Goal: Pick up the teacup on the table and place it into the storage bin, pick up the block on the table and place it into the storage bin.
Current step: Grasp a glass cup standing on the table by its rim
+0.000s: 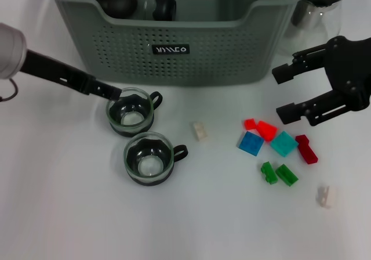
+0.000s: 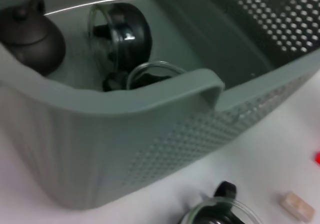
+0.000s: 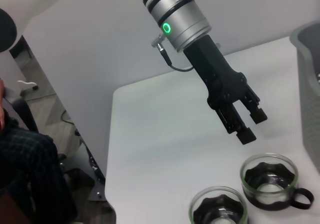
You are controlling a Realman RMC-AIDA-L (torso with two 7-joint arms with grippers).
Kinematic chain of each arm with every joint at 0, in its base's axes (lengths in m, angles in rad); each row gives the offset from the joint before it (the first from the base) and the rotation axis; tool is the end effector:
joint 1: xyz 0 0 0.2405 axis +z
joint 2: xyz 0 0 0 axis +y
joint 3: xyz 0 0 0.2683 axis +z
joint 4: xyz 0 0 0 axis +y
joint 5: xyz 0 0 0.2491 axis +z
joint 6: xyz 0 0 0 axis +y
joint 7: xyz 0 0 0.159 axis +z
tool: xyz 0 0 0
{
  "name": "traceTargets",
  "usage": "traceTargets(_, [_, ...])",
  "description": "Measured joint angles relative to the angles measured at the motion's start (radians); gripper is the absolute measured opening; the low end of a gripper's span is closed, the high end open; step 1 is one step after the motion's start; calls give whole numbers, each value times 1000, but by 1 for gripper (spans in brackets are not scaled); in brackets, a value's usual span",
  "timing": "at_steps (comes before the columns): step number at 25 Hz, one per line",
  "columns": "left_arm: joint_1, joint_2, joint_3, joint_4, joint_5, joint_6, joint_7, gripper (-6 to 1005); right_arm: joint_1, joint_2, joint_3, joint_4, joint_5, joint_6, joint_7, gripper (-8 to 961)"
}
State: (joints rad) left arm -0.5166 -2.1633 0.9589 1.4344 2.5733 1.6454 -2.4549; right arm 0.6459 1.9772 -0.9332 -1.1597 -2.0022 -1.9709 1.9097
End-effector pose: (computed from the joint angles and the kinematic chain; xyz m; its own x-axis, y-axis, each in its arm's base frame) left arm -0.2270 0.3895 0.0441 0.6194 0.7784 0.1025 0.7438 -0.5400 -0.3939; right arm 0.1679 0.3738 0.0649 0.9411 -0.2775 -0.1934 -0.2602 -0.9593 0.1102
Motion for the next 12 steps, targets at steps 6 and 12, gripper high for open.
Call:
traceTargets(6, [-6, -5, 71, -7, 56, -44, -176, 825, -1, -6, 5, 0, -21, 2, -8, 847])
traceTargets(12, [-15, -5, 174, -28, 128, -74, -293, 825, 3, -2, 5, 1, -34, 12, -40, 847])
